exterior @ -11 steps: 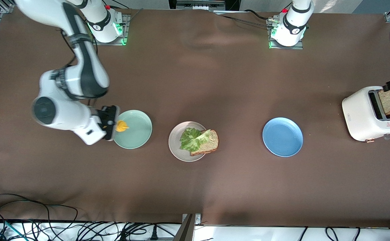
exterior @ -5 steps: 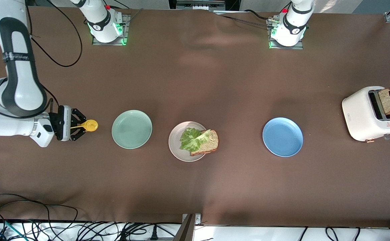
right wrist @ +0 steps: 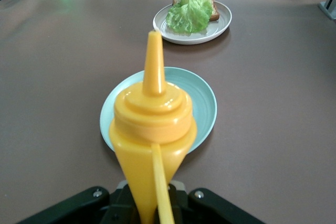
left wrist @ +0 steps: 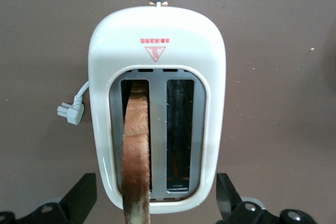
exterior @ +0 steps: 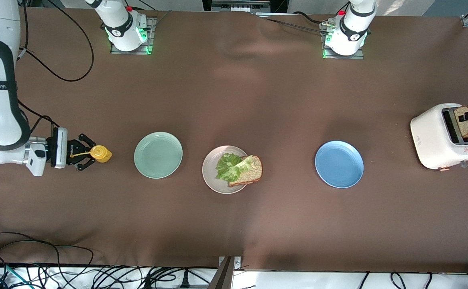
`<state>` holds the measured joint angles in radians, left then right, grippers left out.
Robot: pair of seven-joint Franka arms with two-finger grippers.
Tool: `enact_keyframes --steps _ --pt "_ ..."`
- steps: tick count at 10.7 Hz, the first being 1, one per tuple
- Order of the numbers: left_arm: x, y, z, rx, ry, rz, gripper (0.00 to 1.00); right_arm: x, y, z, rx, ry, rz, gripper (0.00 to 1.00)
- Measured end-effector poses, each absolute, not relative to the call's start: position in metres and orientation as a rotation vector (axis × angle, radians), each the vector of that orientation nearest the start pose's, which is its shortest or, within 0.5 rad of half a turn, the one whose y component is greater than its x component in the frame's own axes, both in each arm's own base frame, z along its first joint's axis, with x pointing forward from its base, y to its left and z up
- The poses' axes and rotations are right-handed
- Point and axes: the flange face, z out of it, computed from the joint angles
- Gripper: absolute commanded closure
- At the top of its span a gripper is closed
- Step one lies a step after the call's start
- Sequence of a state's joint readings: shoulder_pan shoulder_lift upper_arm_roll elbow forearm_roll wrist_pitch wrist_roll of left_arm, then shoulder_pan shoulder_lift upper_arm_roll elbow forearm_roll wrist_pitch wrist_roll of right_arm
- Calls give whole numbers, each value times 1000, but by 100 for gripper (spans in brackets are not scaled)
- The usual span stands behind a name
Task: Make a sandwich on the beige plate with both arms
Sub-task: 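Carry the yellow bottle back and set it down beside the mint plate, then grasp the toaster bread slice with the left gripper and lift it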
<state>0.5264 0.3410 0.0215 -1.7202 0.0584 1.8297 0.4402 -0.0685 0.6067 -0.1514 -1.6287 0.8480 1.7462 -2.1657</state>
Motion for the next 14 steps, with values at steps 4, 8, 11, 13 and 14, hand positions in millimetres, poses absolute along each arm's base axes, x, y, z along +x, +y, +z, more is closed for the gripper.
enact_keyframes --steps 4,8,11,13,14 --pt "530 331 366 -3143 -91 386 8 642 -59 237 -1612 -1670 -663 100" --pt "522 344 359 -3178 21 387 100 640 -63 225 -1601 -1672 -667 100" --pt "520 349 361 -3189 59 372 100 640 -64 224 -1601 -1671 -673 100" --pt "523 348 365 -3187 66 360 100 640 -64 224 -1601 -1668 -677 100" --pt "524 347 366 -3190 76 367 100 640 -64 223 -1601 -1664 -682 100"
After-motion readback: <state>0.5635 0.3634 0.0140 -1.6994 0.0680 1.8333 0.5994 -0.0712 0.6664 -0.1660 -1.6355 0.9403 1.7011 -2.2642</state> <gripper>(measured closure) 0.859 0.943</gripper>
